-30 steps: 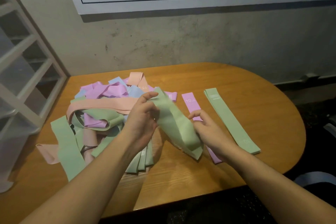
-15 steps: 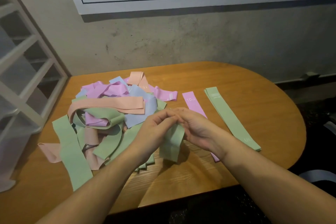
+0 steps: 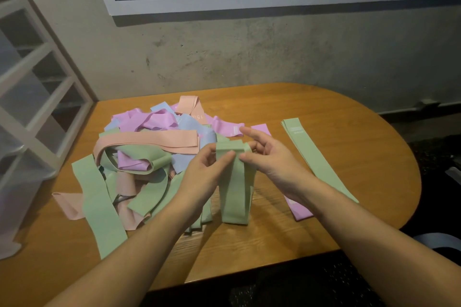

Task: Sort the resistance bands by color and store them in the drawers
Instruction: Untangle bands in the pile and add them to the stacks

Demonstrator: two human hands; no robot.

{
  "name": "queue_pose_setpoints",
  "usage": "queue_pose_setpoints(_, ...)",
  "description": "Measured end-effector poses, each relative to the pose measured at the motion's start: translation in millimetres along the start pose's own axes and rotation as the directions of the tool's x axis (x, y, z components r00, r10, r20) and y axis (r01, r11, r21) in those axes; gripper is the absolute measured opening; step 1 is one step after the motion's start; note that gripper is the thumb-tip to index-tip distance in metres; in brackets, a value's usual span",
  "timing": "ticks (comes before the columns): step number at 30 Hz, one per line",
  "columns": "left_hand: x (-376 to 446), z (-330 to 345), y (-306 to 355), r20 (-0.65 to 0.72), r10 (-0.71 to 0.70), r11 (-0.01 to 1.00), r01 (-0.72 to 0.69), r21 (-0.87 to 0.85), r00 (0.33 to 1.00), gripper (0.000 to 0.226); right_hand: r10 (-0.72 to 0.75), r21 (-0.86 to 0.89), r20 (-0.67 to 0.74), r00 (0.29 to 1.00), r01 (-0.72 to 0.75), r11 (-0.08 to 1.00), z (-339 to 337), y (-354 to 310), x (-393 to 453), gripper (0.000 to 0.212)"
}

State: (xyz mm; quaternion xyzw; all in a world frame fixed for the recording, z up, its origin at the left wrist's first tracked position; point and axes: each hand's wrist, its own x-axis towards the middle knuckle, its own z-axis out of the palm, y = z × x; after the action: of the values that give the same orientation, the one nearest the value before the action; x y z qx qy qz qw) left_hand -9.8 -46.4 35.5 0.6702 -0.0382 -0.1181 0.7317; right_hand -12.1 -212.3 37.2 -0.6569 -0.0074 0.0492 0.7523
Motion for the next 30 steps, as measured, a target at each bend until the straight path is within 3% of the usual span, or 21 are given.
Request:
queue_pose_setpoints(6,-1.2,2.2,5.0,-0.04,0.193,0.97,-0.185,0.159,0.98,0.005,-0.02,-0.192,-0.068,0.997,0.006,0.981,-7.1,1.1,-7.8,0.018)
queue_pose_setpoints(11,3.2,3.0,3.3,-0.047,0.474,0.801,-0.408,0.438,0.879,0.011,-0.012,-0.13,-0.105,0.994,-0.002,0.992,-8.5,4.7,-12.1,0.011)
queue_pose_setpoints(14,3.2,4.9,5.4,-0.017,0.578,0.709,-0.492,0.505,0.816,0.02,-0.038,-0.135,-0.1,0.994,0.024,0.991,-7.7,3.2,-14.4,0.012)
queue_pose_setpoints(19,1.4,13.6,7.3,-0.025,0.439,0.861,-0.413,0.296,0.898,0.02,-0.037,-0.107,-0.068,0.997,0.03,0.994,-8.5,-0.4,-18.4,0.01)
queue_pose_setpoints(23,0.9,21.1,11.9,-0.09,0.37,0.912,-0.343,0.225,0.925,0.02,-0.017,-0.091,-0.064,0.998,0.011,0.996,-11.7,2.9,-19.8,0.004)
queue_pose_setpoints(27,7.4,19.5,16.2,-0.227,0.219,0.975,-0.218,0.027,0.949,0.018,0.006,-0.089,-0.008,1.0,-0.007,0.996,-21.2,7.0,-22.1,0.017)
queue_pose_setpoints(30,15.3,12.9,19.9,-0.241,0.091,0.98,-0.13,-0.15,0.966,0.014,0.023,-0.15,-0.044,0.999,-0.029,0.988,-24.9,14.5,-22.1,0.023)
